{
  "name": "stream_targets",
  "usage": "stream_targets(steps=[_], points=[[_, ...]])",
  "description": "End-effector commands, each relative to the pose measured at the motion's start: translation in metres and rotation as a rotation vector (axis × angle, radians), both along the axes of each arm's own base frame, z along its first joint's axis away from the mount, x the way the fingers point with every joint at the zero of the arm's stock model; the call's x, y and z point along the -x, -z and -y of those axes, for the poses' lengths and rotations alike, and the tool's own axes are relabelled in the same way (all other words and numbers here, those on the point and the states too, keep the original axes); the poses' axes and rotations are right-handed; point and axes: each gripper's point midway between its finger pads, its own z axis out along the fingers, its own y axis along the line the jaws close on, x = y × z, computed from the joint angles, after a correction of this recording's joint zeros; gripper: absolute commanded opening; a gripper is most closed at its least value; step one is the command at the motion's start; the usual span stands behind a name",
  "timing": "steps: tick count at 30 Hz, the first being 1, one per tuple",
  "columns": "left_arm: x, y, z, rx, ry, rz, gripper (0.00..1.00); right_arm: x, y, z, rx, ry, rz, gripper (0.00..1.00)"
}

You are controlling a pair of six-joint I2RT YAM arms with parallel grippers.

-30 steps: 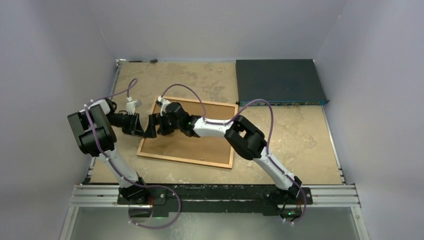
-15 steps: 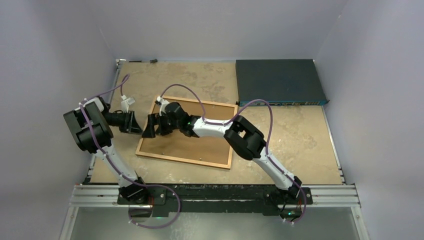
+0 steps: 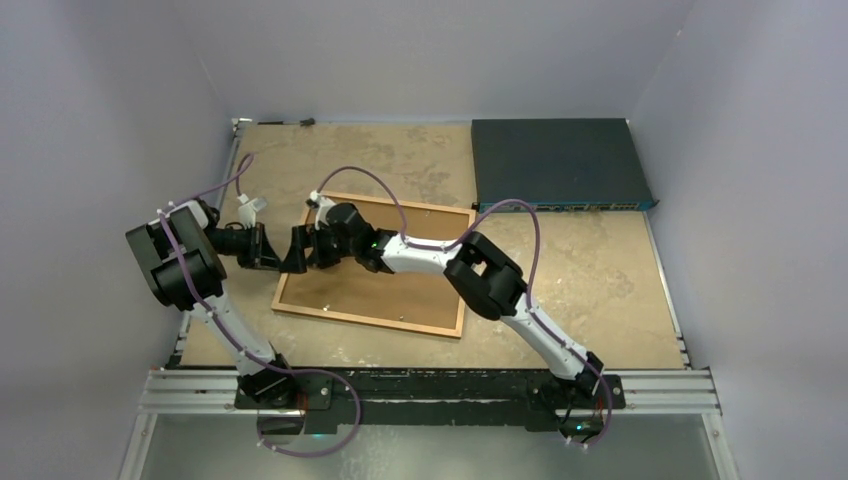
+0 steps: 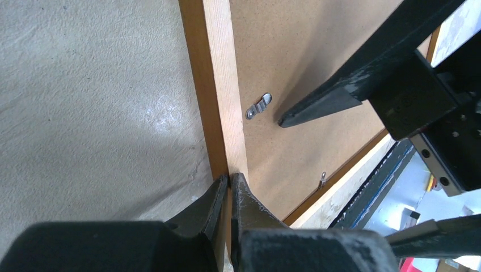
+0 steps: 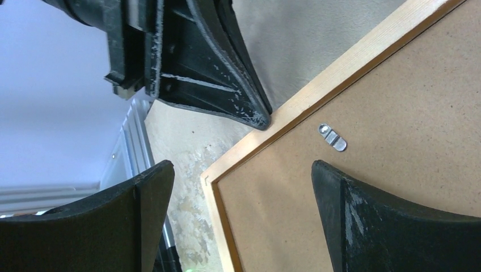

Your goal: Put the photo into the frame

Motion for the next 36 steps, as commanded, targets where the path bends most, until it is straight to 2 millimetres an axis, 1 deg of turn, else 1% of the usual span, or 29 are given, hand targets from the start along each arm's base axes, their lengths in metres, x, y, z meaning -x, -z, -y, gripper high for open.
stream_targets(steps=[1,7,10,16,28,32,36], points=[[-0.011,0.008,-0.01,-0.065,0.017,0.076,0.0,0.001,-0.012,-0.009,-0.027,-0.022,0.0,0.93],[-0.004,0.015,-0.007,-0.055,0.027,0.057,0.0,0.001,0.001,-0.009,-0.002,-0.021,-0.011,0.93],[-0.001,0.018,-0.005,-0.052,0.032,0.053,0.0,-0.004,0.007,-0.007,0.026,-0.001,0.004,0.93],[0.001,0.02,-0.005,-0.051,0.038,0.052,0.0,-0.018,0.006,-0.006,0.044,0.054,0.057,0.93],[0.004,0.021,-0.001,-0.036,0.049,0.052,0.0,-0.023,0.008,-0.01,0.044,0.064,0.075,0.93],[0.005,0.022,0.0,-0.032,0.054,0.05,0.0,-0.023,0.012,-0.012,0.037,0.062,0.068,0.93],[0.006,0.022,0.0,-0.029,0.055,0.048,0.0,-0.02,0.017,-0.013,0.037,0.046,0.051,0.93]])
